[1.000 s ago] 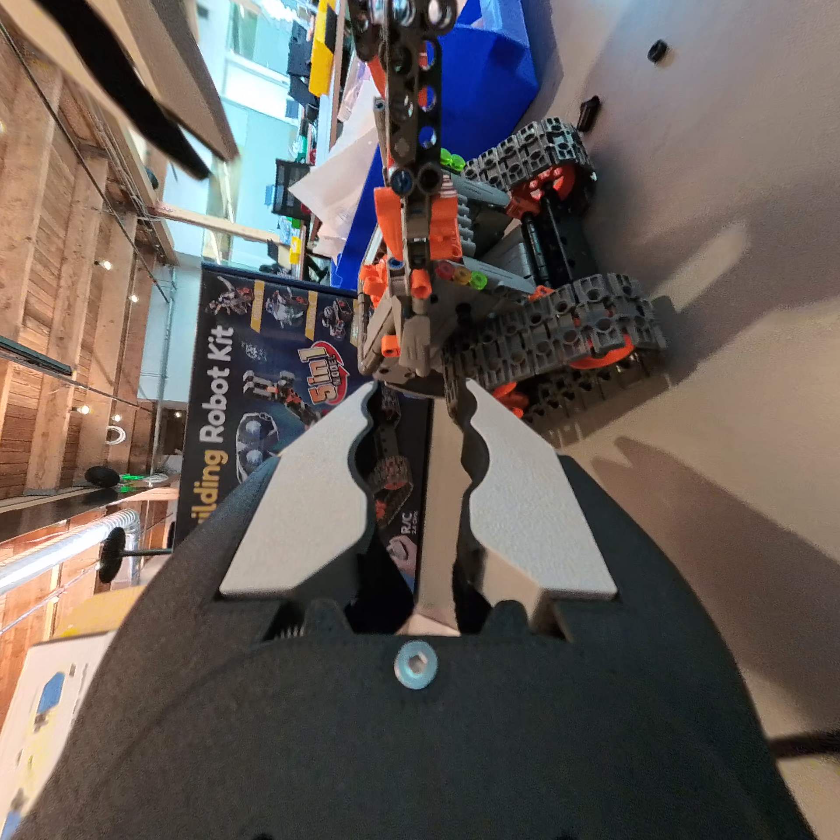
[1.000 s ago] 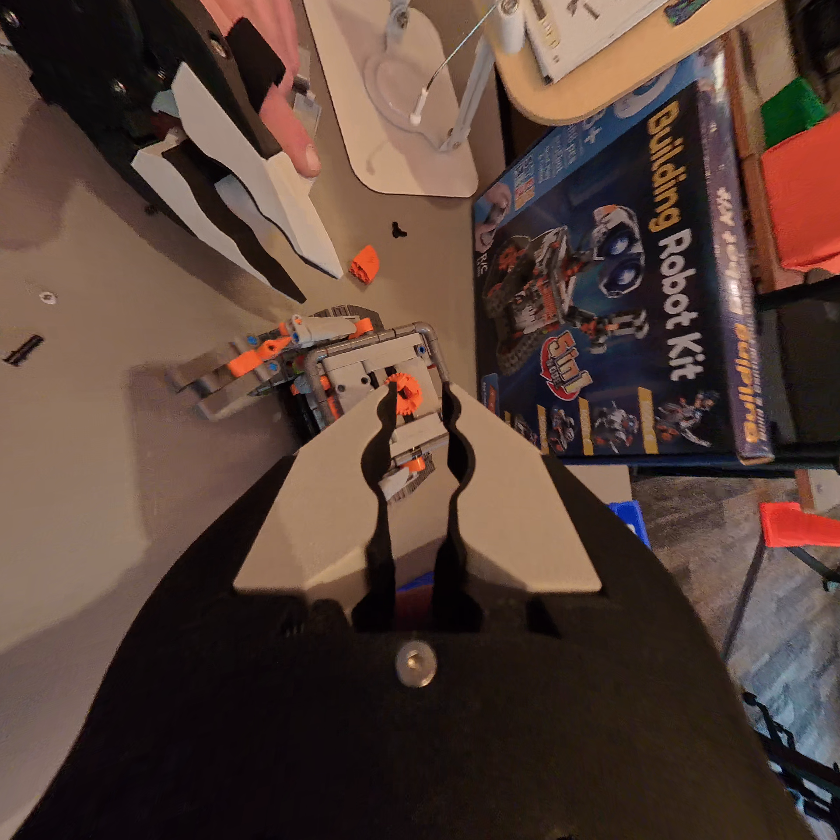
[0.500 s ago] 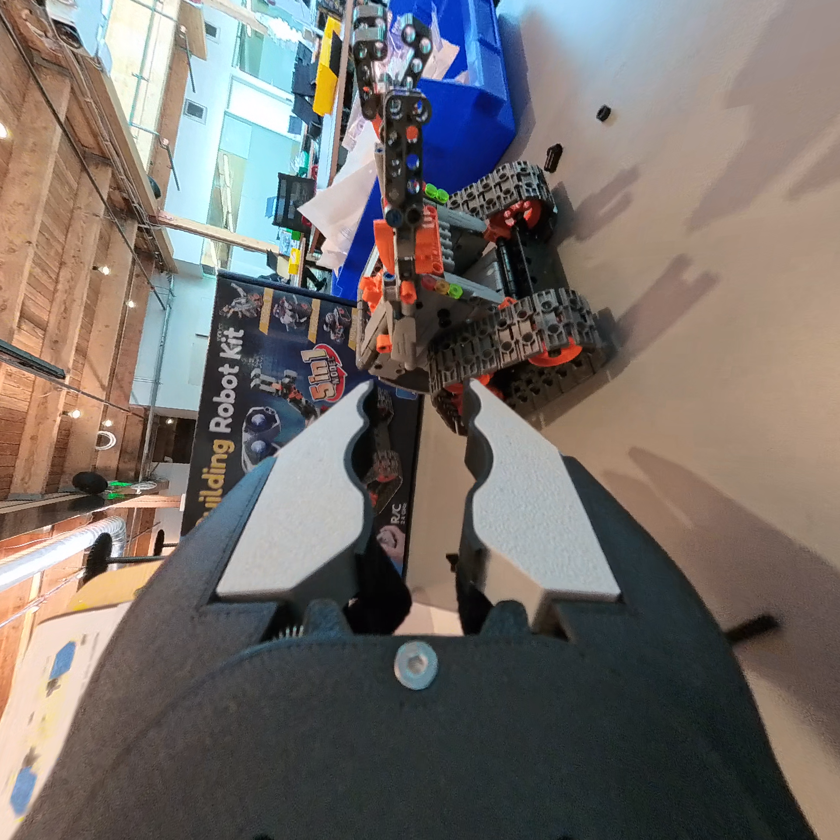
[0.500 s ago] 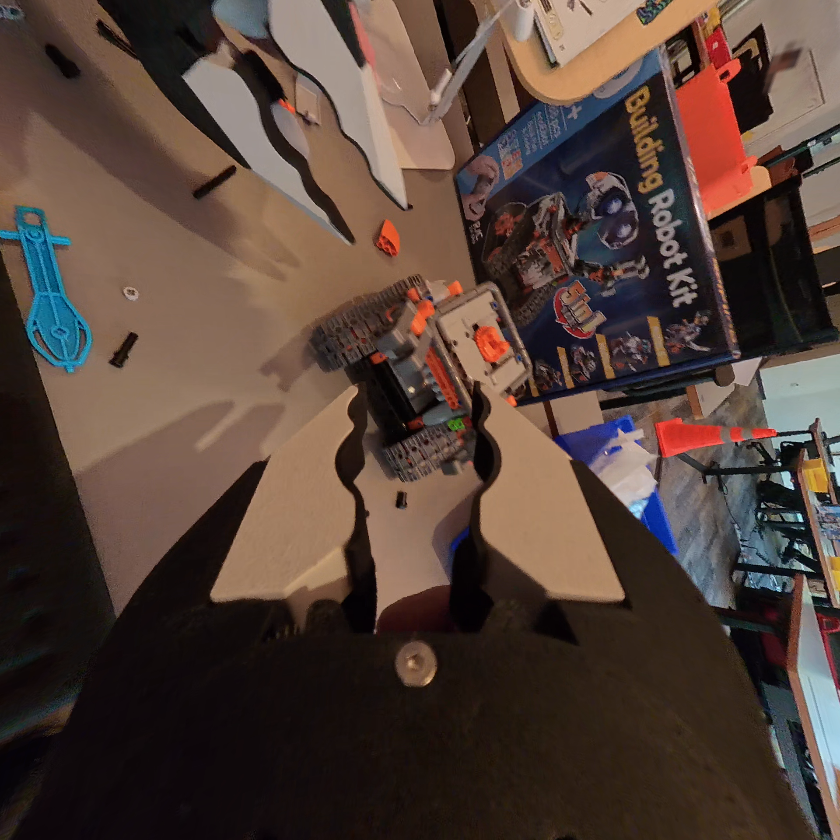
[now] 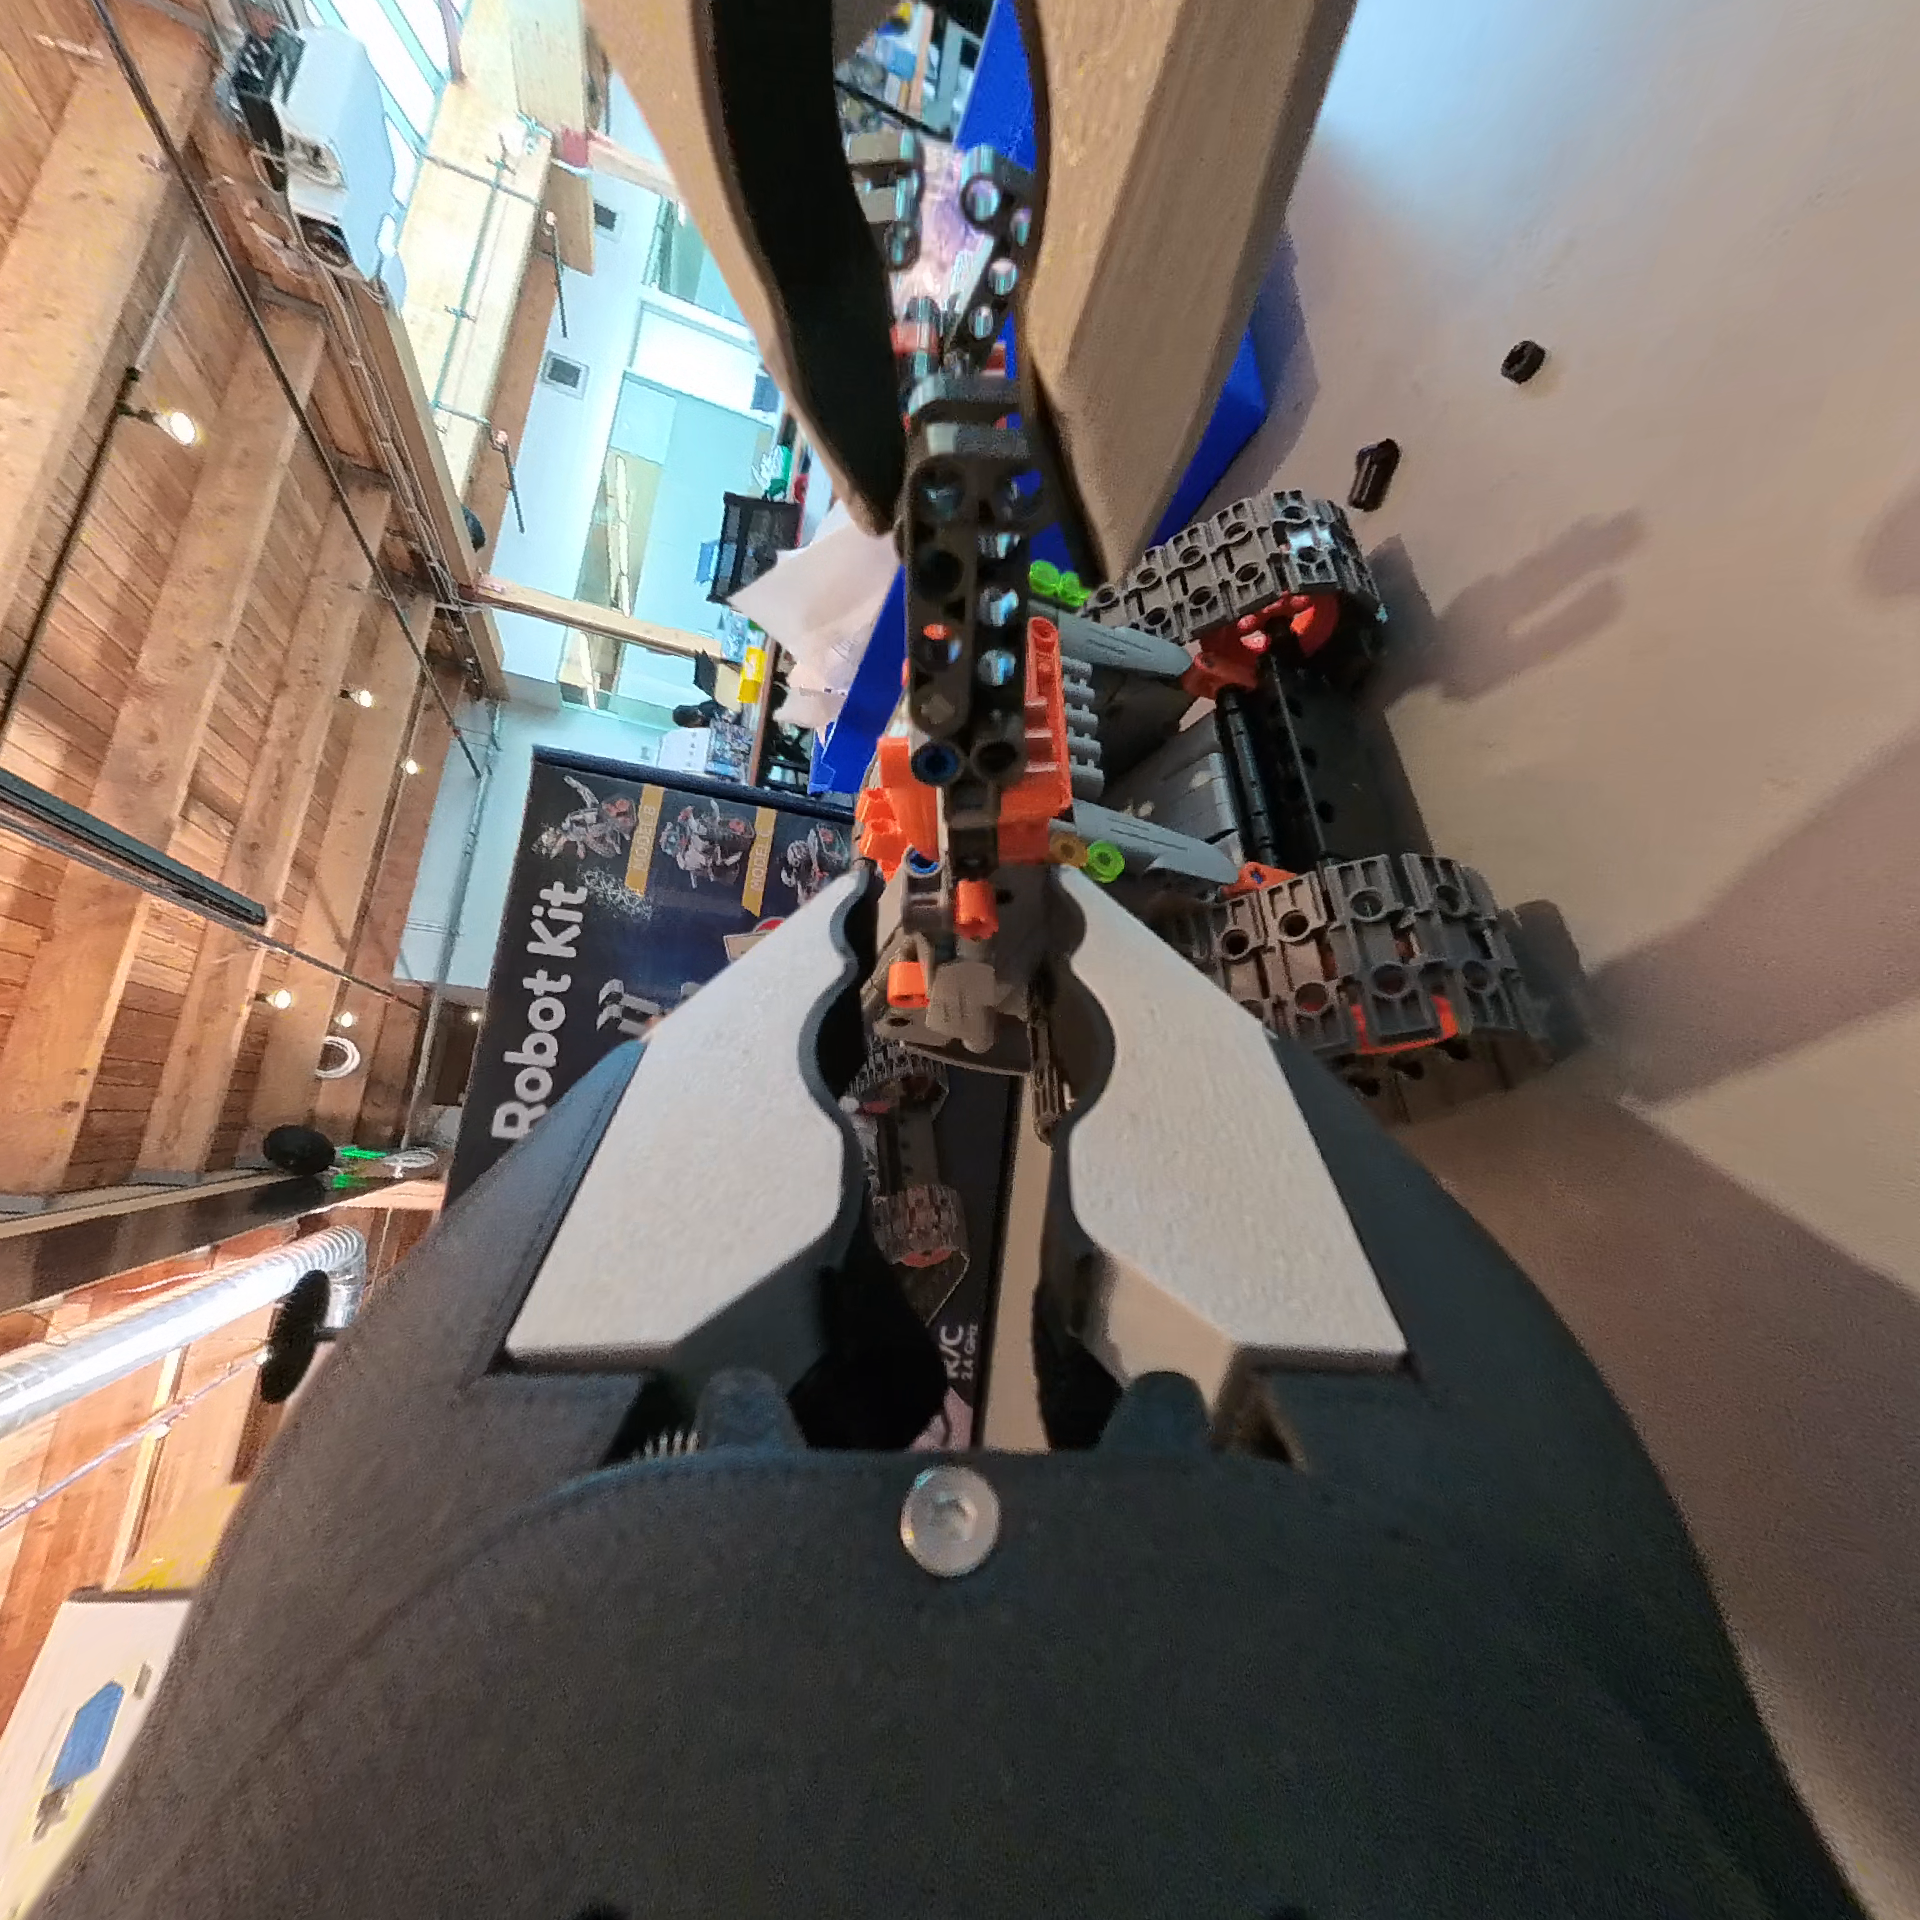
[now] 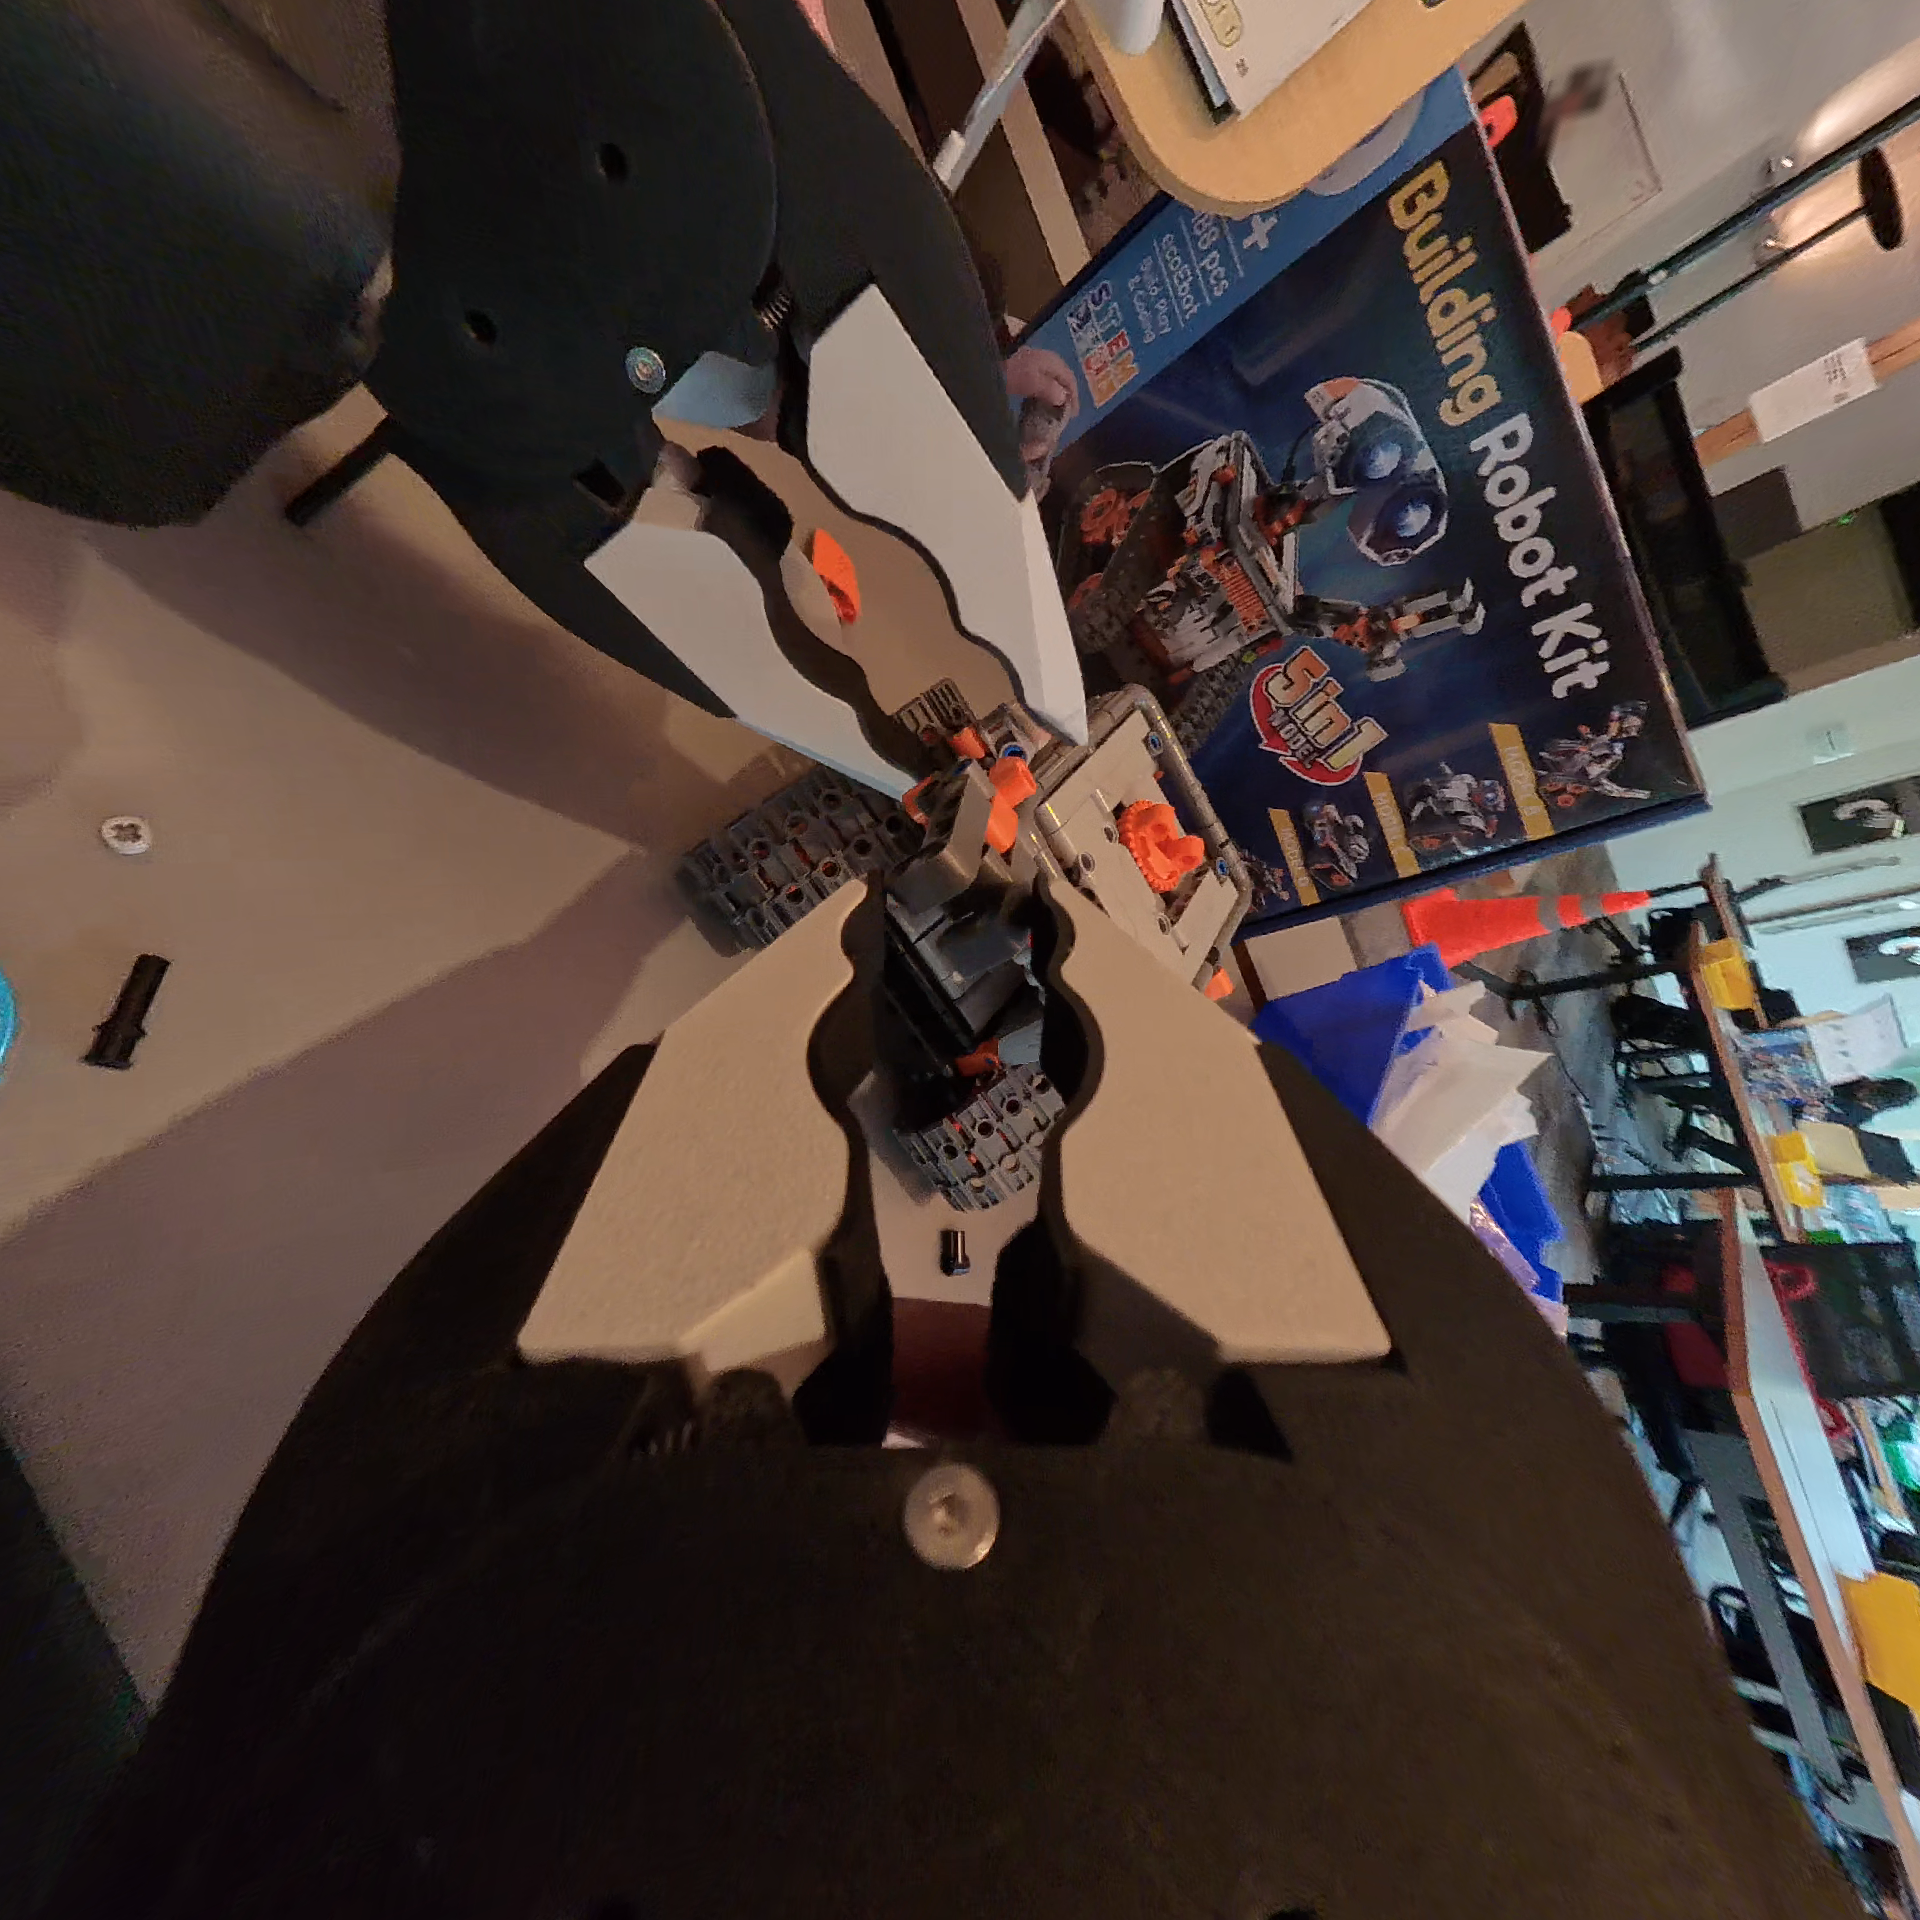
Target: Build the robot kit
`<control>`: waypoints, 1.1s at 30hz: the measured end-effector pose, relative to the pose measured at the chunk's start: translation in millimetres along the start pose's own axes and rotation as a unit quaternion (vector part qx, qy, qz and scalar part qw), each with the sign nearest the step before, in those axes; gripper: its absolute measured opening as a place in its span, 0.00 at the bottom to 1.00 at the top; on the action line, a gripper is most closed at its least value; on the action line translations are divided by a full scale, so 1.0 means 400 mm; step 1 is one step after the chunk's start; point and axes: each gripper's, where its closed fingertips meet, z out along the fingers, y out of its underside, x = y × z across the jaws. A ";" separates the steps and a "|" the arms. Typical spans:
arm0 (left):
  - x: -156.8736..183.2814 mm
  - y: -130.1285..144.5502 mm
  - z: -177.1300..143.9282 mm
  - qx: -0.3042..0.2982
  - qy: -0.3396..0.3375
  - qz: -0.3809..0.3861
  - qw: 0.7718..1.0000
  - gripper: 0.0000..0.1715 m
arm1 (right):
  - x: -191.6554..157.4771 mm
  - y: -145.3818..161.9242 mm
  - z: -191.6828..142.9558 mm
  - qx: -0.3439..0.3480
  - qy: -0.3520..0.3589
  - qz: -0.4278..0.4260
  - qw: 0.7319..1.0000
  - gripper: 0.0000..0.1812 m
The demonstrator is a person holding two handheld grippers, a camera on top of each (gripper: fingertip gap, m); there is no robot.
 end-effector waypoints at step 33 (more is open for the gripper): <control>-0.012 -0.086 -0.090 0.109 0.043 -0.135 0.984 0.08 | -0.010 -0.064 -0.040 0.062 -0.045 -0.079 0.994 0.06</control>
